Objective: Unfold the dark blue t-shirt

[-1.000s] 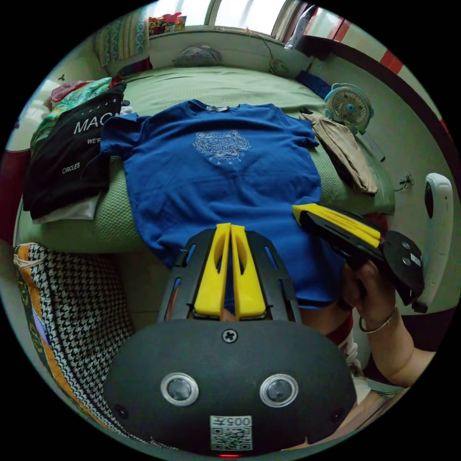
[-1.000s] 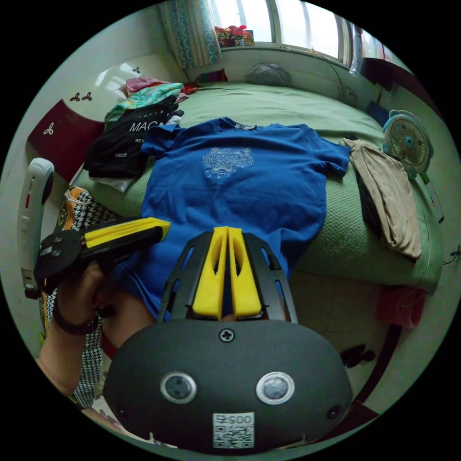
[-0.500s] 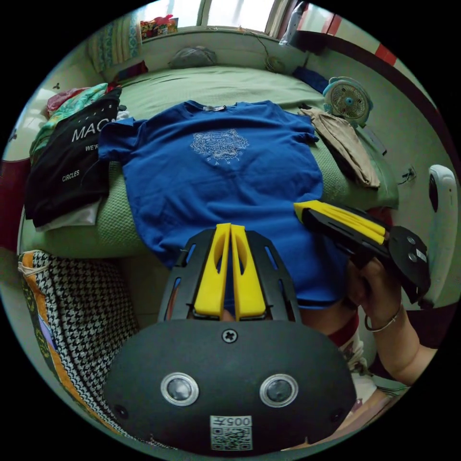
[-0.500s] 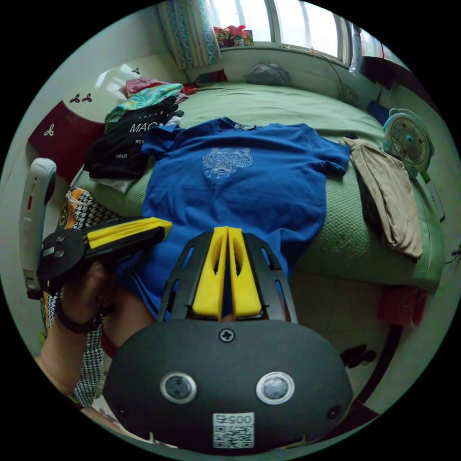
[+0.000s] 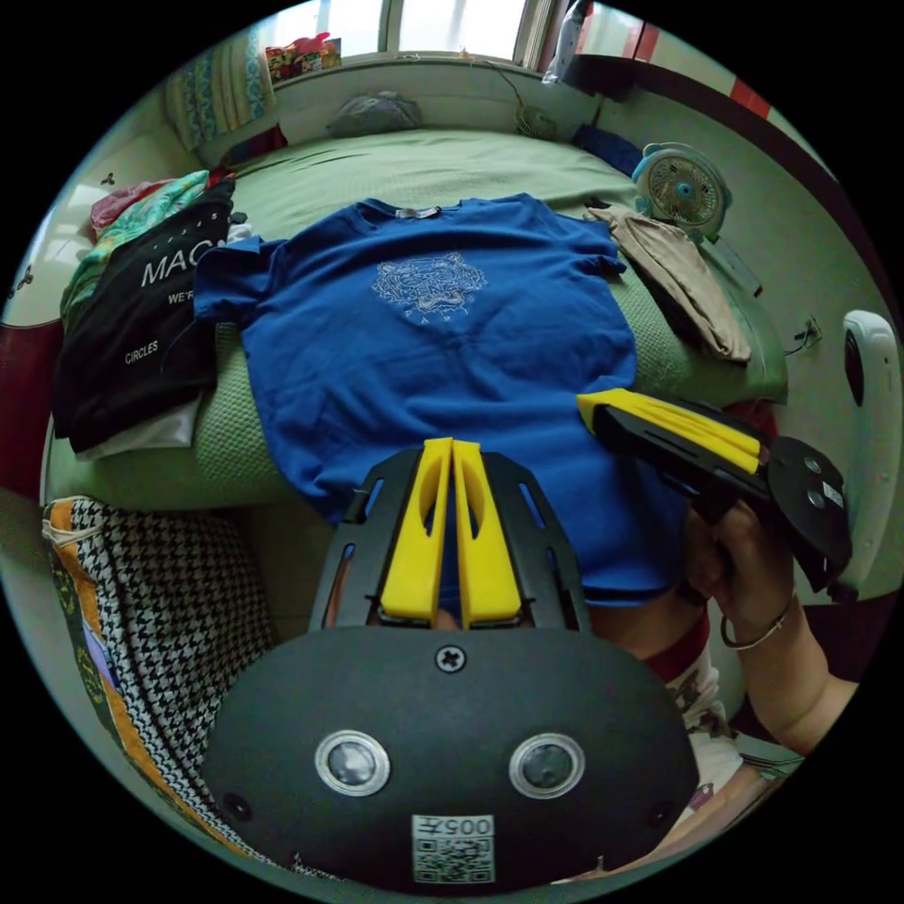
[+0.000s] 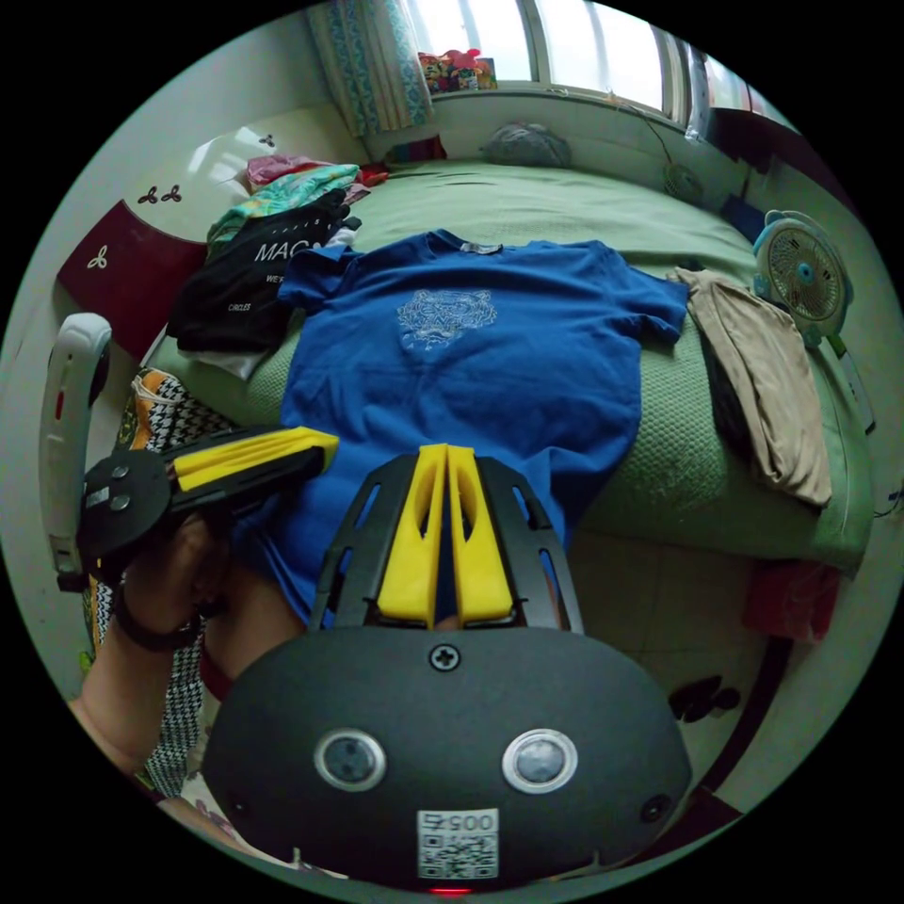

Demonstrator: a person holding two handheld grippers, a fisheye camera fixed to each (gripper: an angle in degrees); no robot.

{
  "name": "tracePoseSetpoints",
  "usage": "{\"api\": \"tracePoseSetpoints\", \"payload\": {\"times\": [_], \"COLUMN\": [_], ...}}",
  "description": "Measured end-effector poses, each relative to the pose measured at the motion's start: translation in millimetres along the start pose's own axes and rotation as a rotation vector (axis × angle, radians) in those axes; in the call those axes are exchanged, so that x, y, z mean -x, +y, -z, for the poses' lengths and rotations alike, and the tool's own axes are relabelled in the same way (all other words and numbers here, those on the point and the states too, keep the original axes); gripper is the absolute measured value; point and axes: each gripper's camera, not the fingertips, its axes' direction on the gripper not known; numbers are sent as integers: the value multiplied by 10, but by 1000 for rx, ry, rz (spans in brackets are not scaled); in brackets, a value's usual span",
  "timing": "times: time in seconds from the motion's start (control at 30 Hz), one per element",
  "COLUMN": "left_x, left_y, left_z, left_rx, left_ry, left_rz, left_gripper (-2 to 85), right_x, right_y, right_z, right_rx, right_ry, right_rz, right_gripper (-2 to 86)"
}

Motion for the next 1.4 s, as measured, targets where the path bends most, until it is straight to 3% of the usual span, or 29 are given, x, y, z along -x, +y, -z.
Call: {"api": "tracePoseSetpoints", "payload": {"times": [1.4], "left_x": [-31], "left_y": [-81], "left_z": [77], "left_rx": [11], "left_ry": [-21], "left_rz": [-12], "left_gripper": [-6], "right_x": [-144], "right_y": [-99], "right_z": [13], "right_rx": [0], "right_ry": [-6], "right_rz": [-6], "right_gripper": [-12]}}
